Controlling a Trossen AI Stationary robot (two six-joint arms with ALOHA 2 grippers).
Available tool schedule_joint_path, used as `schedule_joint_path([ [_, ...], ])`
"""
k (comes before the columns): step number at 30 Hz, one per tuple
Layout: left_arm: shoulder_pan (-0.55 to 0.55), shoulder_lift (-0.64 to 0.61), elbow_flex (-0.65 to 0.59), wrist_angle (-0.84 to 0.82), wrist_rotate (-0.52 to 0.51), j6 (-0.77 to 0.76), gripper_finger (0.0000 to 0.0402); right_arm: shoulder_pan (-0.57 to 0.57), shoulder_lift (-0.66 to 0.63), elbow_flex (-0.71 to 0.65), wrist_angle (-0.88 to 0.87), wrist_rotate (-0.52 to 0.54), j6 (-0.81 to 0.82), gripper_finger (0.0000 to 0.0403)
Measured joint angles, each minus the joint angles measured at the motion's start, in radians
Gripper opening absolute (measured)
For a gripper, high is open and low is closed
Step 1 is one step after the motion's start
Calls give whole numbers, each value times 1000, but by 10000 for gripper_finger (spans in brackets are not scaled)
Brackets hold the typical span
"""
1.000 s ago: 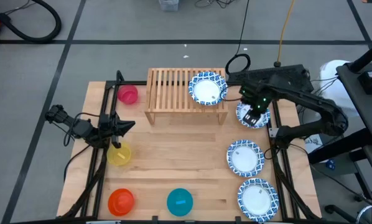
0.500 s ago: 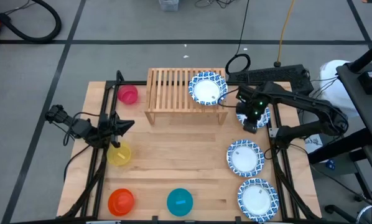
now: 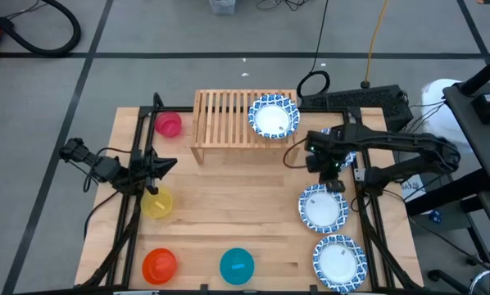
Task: Place and stack bowls onto a shelf
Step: Stack the white bowl on top of the white bowl on the shelf
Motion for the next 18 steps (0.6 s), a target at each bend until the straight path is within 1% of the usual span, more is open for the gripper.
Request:
schedule_joint_path([
  [3,0,0,0,1,-1,3,24,48,0,0,69,-5,48,11],
  [7,0,0,0,2,-1,21,24,96,0,0,255,-6,141,25],
  [11,0,0,0,2,-1,42,24,123,0,0,414,-6,169,35],
  [14,0,0,0,3,-1,46,24,140,4,0,469,-4,169,48],
  [18,0,0,0,3,-1,46,24,161,19,0,490,-2,203,74],
])
